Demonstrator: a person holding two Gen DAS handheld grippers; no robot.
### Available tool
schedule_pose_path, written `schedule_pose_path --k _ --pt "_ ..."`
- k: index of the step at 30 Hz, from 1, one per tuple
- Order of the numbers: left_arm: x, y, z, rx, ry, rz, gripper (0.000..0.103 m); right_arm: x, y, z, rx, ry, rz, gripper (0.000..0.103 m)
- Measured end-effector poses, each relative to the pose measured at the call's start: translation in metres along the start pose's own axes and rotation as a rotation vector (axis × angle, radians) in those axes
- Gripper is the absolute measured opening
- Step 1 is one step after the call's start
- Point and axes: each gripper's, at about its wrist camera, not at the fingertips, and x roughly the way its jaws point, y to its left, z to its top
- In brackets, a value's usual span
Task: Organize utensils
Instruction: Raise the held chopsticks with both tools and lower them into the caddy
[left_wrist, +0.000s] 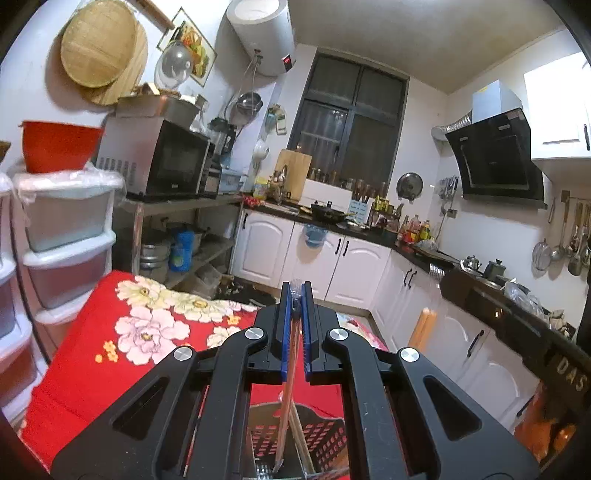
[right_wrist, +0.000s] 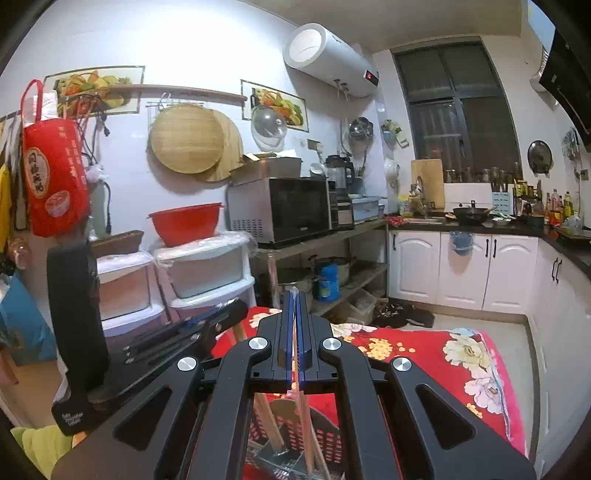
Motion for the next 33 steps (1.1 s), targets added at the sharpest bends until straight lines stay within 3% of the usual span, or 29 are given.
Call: schedule_pose_path --k 18,33 --pt "0.018 0.017 -0.064 -0.014 0.062 -0.013 0.001 0.033 -0.029 -0.041 0.025 0.027 -0.076 0.002" --pt "0.014 0.022 -0.077 -0.023 0.115 -0.017 0.001 0.03 -0.046 -0.078 0.064 0.108 -0.12 0.002"
